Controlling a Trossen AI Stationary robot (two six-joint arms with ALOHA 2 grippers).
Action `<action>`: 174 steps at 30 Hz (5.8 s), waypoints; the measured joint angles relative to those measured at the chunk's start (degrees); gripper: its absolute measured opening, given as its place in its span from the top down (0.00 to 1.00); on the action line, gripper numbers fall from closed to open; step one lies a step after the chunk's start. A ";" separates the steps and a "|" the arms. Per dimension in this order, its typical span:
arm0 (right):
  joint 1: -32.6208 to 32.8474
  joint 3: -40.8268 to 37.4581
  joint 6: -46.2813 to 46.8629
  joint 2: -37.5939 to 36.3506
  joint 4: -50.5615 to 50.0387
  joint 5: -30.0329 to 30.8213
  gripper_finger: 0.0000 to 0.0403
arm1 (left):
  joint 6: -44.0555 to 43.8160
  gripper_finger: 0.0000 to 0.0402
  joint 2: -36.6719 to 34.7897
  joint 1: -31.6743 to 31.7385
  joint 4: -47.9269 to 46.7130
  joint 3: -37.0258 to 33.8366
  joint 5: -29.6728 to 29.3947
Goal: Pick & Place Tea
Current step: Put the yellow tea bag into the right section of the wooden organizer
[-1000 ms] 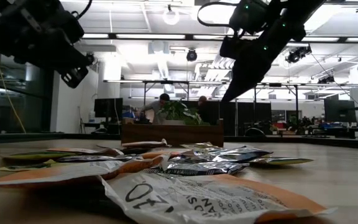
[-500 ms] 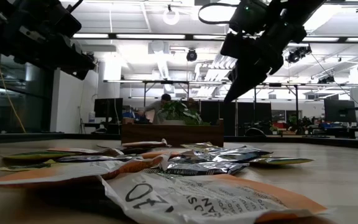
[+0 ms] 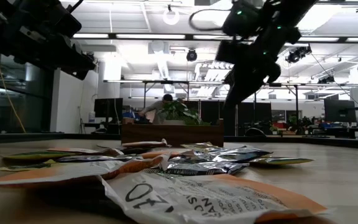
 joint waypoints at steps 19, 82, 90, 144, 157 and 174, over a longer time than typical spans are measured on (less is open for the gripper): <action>2.68 24.66 -9.13 19.51 -21.32 -1.34 0.97 | -0.01 1.00 0.00 0.00 0.01 0.00 0.04; 3.56 33.65 -5.64 33.81 -23.44 -3.95 0.51 | 0.01 1.00 -0.02 0.00 0.01 0.00 0.09; 3.47 33.63 -5.25 34.72 -22.50 -3.84 0.62 | 0.01 1.00 -0.02 0.00 0.03 0.00 0.09; 11.47 35.34 3.54 28.47 -22.42 44.50 1.00 | 0.01 1.00 0.00 0.00 -0.01 0.00 0.09; 11.67 35.34 2.78 28.43 -27.13 60.99 1.00 | 0.01 1.00 -0.02 0.00 0.01 0.00 0.07; 8.94 33.56 9.49 26.62 -32.63 63.54 1.00 | 0.00 1.00 -0.01 0.00 0.01 0.00 0.07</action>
